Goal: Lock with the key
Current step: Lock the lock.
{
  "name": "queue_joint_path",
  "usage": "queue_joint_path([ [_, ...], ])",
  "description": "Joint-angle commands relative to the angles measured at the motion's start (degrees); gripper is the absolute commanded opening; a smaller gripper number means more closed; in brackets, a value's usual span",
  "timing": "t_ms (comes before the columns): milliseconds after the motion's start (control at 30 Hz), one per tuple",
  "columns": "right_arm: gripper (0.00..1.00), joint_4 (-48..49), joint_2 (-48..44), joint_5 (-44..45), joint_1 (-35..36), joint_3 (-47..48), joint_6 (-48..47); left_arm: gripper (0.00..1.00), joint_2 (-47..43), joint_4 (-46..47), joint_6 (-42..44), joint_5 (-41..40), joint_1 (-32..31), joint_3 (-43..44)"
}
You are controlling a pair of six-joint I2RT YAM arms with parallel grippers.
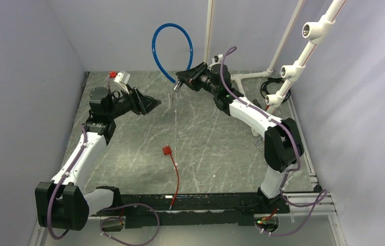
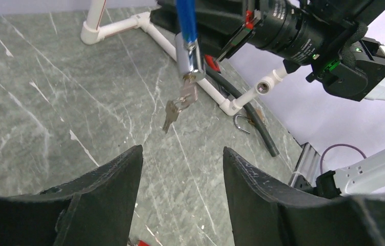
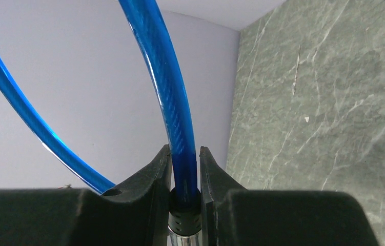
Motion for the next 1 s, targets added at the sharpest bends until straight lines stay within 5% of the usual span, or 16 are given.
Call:
queue_joint_path([
  [0, 0.0, 7.3, -1.2, 0.3, 1.1, 3.7, 0.0, 0.62, -0.6, 1.4, 4.1, -3.7, -2.2, 3.9],
  [200, 0.0, 8.6, -0.9, -0.5, 1.7, 3.0, 0.9, 0.59, -0.2, -2.2, 11.5, -9.8, -8.7, 5.5],
  [967, 0.0, 8.5, -0.2, -1.6, 2.4, 3.7, 2.4, 0.52, 5.6, -0.5, 10.6, -12.3, -8.8, 8.5],
])
